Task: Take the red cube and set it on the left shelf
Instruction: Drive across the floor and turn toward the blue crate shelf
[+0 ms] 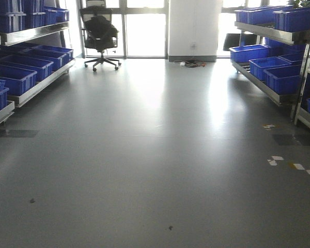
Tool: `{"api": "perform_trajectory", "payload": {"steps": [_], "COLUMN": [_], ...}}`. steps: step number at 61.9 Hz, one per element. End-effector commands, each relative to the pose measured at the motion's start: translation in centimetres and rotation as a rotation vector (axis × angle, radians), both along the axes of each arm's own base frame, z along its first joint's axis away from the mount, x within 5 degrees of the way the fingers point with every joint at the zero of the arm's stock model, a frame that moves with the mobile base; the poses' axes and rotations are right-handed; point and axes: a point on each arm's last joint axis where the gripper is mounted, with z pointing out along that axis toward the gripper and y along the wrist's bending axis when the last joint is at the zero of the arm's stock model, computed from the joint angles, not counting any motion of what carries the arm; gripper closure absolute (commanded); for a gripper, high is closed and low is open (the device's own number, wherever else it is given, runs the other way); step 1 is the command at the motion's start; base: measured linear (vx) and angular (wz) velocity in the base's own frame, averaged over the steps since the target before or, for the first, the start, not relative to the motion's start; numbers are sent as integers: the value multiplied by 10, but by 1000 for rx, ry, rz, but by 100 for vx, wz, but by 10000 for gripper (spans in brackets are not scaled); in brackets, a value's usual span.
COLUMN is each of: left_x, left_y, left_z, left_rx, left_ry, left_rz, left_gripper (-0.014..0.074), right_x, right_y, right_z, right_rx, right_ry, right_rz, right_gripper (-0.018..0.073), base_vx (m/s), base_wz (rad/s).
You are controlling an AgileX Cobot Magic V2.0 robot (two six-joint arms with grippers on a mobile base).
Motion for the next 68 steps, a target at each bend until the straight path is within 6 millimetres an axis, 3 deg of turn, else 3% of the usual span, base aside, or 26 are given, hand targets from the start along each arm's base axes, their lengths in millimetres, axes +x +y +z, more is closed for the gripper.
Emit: {"api": "perform_trajectory", "payload": {"steps": [1,68], "left_x": [1,1], "left_y": [0,0], "left_z": [0,0], "left_rx": [-5,-5], "left_ry": [-62,-62], "left_rz": [-4,-4], "left_gripper": [491,491], "right_x": [0,0], "right_y": [1,1], "right_z": [18,18], "right_rx": [-10,-10], "right_ry": [-112,-107], "right_rz": [12,11], "right_gripper": [501,501], "base_vx": [44,54], "base_wz": [0,11]}}
